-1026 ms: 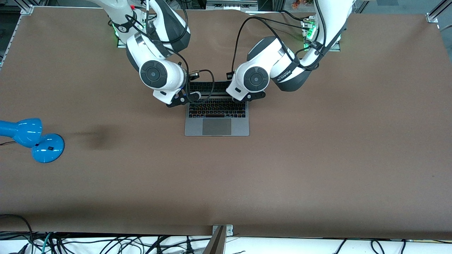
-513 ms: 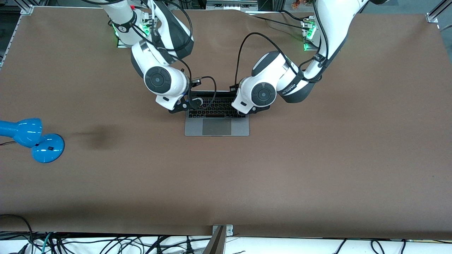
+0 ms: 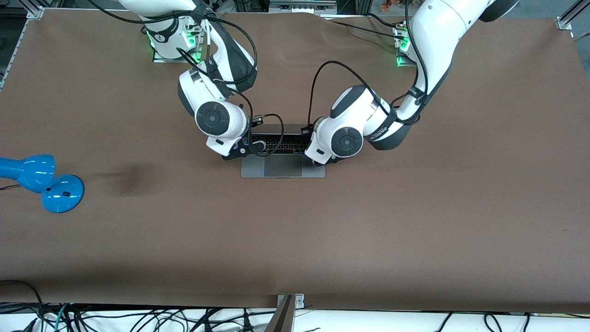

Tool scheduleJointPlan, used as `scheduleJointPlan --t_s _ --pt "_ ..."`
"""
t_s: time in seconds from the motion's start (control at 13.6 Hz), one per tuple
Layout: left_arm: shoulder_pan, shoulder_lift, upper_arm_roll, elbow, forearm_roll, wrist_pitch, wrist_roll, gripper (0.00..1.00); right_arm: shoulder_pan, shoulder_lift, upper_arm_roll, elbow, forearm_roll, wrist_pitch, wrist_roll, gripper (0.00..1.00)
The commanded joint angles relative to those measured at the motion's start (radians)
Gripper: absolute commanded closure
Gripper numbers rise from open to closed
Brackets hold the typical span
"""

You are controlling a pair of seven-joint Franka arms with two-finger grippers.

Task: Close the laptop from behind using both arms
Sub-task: 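Push the screen down with both grippers onto the keyboard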

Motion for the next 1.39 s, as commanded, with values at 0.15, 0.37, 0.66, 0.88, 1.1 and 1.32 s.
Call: scheduleJointPlan --t_s 0.15,0.37,0.66,0.88,1.1,1.32 --pt "-0.009 0.068 0.007 0.075 0.061 0.014 0.000 1.00 -0.015 0.059 0.003 0.053 -0.017 0.063 -0.006 1.00" --pt "-0.011 0.088 0.013 0.080 0.068 0.025 0.000 1.00 -0.020 0.094 0.003 0.053 -0.029 0.135 -0.008 1.00" --pt "-0.011 0.105 0.018 0.081 0.068 0.047 0.002 1.00 -0.020 0.140 0.003 0.055 -0.029 0.217 -0.008 1.00" --pt "-0.014 0.125 0.035 0.083 0.071 0.082 0.002 1.00 -0.020 0.171 0.001 0.059 -0.035 0.246 -0.011 1.00" --pt "-0.014 0.155 0.033 0.103 0.105 0.094 0.000 1.00 -0.020 0.215 -0.005 0.084 -0.066 0.260 -0.040 1.00" --pt "-0.017 0.200 0.035 0.139 0.113 0.094 0.000 1.00 -0.020 0.243 -0.005 0.085 -0.080 0.306 -0.060 1.00"
